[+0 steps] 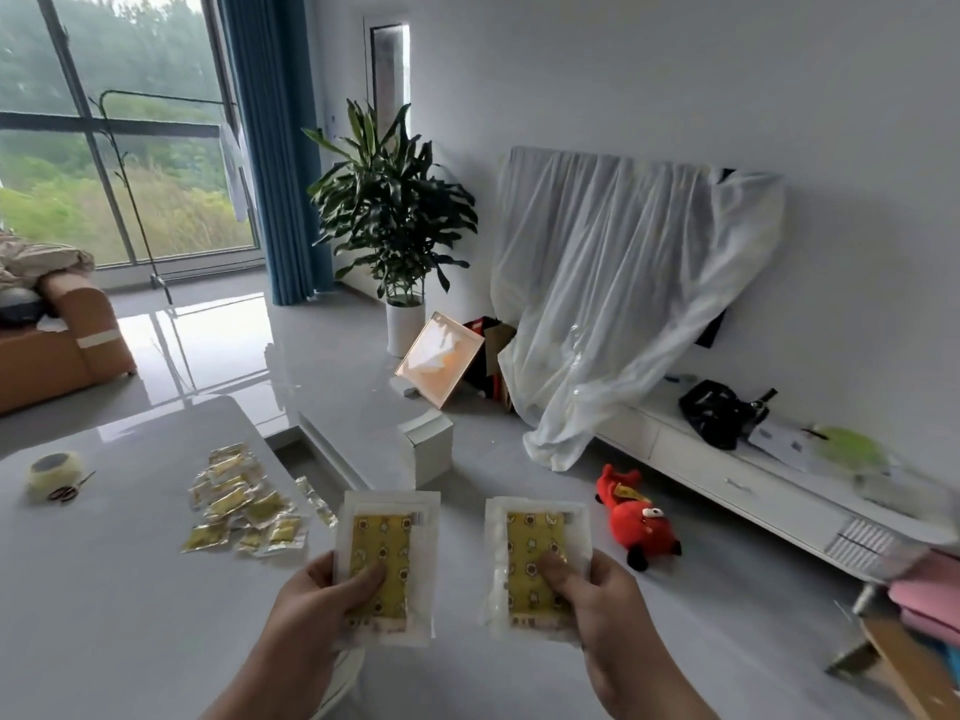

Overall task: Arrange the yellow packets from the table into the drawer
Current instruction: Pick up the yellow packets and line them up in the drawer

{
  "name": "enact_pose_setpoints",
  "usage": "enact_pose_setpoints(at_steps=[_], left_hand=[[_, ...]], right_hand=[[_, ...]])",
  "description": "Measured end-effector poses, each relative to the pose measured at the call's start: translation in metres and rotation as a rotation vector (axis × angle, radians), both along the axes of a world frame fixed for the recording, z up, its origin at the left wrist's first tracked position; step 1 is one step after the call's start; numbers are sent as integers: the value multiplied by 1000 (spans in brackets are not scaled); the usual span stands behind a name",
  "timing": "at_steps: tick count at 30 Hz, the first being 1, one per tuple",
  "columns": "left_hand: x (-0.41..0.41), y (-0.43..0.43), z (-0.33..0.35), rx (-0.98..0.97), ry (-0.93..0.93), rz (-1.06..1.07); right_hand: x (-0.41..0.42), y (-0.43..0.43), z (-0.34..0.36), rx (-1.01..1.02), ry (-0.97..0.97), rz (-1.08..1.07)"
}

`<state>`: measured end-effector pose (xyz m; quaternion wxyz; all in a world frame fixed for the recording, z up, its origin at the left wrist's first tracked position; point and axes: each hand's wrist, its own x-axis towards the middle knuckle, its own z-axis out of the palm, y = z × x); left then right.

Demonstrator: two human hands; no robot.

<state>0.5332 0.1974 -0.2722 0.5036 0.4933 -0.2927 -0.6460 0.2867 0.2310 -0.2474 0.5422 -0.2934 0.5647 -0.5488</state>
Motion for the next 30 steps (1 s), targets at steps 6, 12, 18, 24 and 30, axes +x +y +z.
enact_pose_setpoints(at_steps=[6, 12, 18, 24, 30], left_hand=[[-40, -22, -1, -1, 2, -12], [-60, -90, -13, 14, -16, -10], [-58, -191, -40, 114, -16, 47], [-46, -291, -48, 183, -3, 65], [-45, -361, -39, 146, -17, 140]], right_hand=[[-41, -21, -12, 27, -29, -29], [-60, -89, -31, 75, -39, -14], [-65, -202, -45, 142, 6, 57], [-67, -312, -40, 165, 45, 124], [-62, -392, -41, 172, 31, 132]])
